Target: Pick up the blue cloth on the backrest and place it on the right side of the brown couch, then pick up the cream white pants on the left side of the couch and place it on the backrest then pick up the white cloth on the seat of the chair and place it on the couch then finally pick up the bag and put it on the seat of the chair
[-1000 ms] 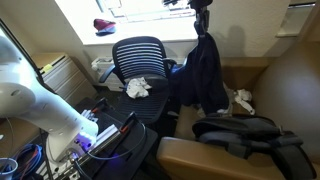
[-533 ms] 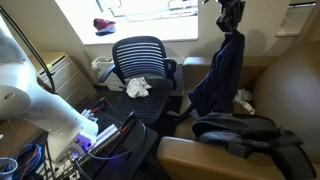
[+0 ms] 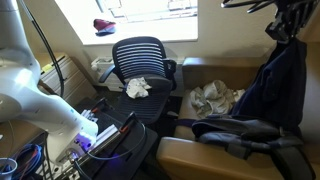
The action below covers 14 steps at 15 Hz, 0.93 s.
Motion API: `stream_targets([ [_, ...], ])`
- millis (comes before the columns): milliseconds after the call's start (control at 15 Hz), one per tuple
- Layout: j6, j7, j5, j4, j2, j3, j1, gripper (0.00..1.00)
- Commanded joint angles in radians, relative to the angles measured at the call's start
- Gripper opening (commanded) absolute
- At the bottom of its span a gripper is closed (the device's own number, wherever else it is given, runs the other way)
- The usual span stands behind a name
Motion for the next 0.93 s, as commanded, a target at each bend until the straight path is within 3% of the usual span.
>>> stream_targets([
  [0, 0.044, 0.035, -0.017, -0.035, -0.017, 0.008, 0.017, 0.02],
  [67, 0.132, 0.152, -0.009, -0.057, -0.003, -0.024, 0.056, 0.02],
  [267, 0.254, 0.261, 0.04, 0.049, 0.123, 0.009, 0.003, 0.02],
  [600, 0.383, 0.481, 0.024, 0.286, 0.386, -0.033, -0.088, 0.02],
  [667, 0.374, 0.409, 0.019, 0.138, 0.27, -0.012, -0.045, 0.32],
  [733, 0.377, 0.422, 0.018, 0.164, 0.304, -0.017, -0.058, 0.09],
  [867, 0.378, 0.422, 0.018, 0.164, 0.312, -0.017, -0.059, 0.22],
])
